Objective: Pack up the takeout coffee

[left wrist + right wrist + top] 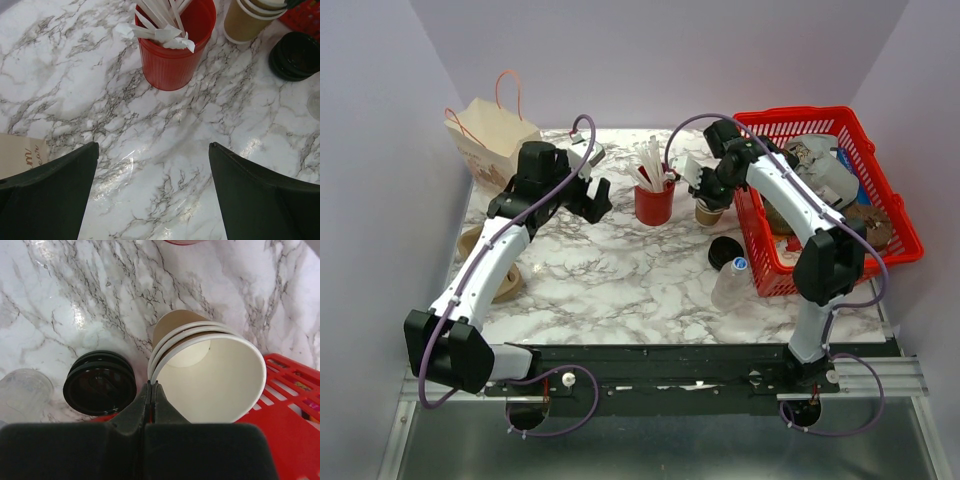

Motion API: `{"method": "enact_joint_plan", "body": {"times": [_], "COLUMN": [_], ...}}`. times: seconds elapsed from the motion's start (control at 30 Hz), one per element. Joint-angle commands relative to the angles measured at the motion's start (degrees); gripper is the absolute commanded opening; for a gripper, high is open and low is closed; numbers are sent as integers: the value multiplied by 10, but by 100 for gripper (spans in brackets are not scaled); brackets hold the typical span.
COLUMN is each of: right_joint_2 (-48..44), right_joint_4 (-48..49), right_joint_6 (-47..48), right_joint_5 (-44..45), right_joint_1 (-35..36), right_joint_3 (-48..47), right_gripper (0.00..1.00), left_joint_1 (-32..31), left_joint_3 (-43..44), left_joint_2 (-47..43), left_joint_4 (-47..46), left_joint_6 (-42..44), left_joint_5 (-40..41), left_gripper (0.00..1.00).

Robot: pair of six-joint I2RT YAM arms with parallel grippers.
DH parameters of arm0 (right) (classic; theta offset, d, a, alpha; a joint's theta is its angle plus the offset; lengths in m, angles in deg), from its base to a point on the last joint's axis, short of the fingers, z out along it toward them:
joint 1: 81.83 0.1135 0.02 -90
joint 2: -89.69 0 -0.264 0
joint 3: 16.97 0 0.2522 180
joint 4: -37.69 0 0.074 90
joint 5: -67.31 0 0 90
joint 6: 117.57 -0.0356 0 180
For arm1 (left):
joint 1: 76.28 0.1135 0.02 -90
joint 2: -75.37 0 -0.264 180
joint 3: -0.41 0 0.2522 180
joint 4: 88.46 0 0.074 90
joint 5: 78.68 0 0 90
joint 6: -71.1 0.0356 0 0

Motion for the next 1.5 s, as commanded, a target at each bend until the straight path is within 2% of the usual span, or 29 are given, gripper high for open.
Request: {"method": "enact_joint_plan", "body": {"times": [0.0,0.03,0.1,0.13,0.2,0.23,0.27,0.3,0.37,0.4,0.47,0.53,0.57,0.6,0.63,0.67,0.7,0.87,1.07,1.17,1.3,1.37,1.47], "right_joint_2": [-28,-23,3,23,16,5,6,7,-18,-22,7,7,7,24,31,35,29,-17,-17,-52,-104,-119,-137], "right_joint_4": [19,2,-75,-81,-27,-26,-44,-65,-2,14,-56,-27,-31,-91,-83,-66,-47,-7,-106,-123,-104,-96,-80], "right_joint_6": [-24,-27,-56,-59,-46,-39,-30,-25,-45,-39,-32,-38,-22,-10,-23,-46,-28,-14,-8,28,63,81,105], "right_joint_5": [29,25,-46,-59,5,7,-59,-72,16,17,-51,15,-17,-65,-60,19,45,13,-29,-37,-37,-39,-42], "right_joint_1": [4,4,-11,-15,-10,-10,-11,-15,-10,-11,-26,-16,-16,-33,-34,-31,-22,-23,-18,6,76,103,158], "right_joint_3": [-14,-25,-84,-115,-68,-51,-74,-86,-57,-31,-87,-89,-89,-138,-150,-143,-130,-86,-205,-206,-144,-105,-48], "right_gripper": [1,1,0,1,1,1,1,0,1,0,1,1,1,1,1,1,0,1,1,1,1,0,1], "left_joint_1": [-2,-2,-3,-5,-6,-6,-6,-6,-7,-7,-8,-8,-9,-10,-10,-11,-11,-12,-12,-12,15,50,72], "left_joint_3": [-9,-10,-9,-9,-9,-9,-9,-9,-10,-11,-13,-13,-14,-15,-16,-16,-16,-20,-13,5,42,67,86], "left_joint_2": [-20,-19,-18,-18,-19,-19,-18,-19,-20,-21,-21,-19,-20,-20,-20,-19,-19,-24,-29,-29,-28,-29,-39], "left_joint_4": [-12,-13,-15,-15,-18,-17,-17,-17,-14,-15,-17,-17,-19,-21,-23,-25,-26,-23,-9,-12,-27,-34,-36], "left_joint_6": [17,16,16,17,18,18,17,17,17,17,14,10,10,8,6,5,5,5,9,-4,-89,-161,-194], "left_joint_5": [-23,-26,-30,-30,-31,-30,-30,-30,-30,-31,-31,-33,-34,-34,-35,-35,-37,-33,-27,-16,36,39,62], "left_gripper": [99,99,99,99,99,99,99,99,99,99,99,99,99,99,99,99,99,99,99,99,99,99,99]}}
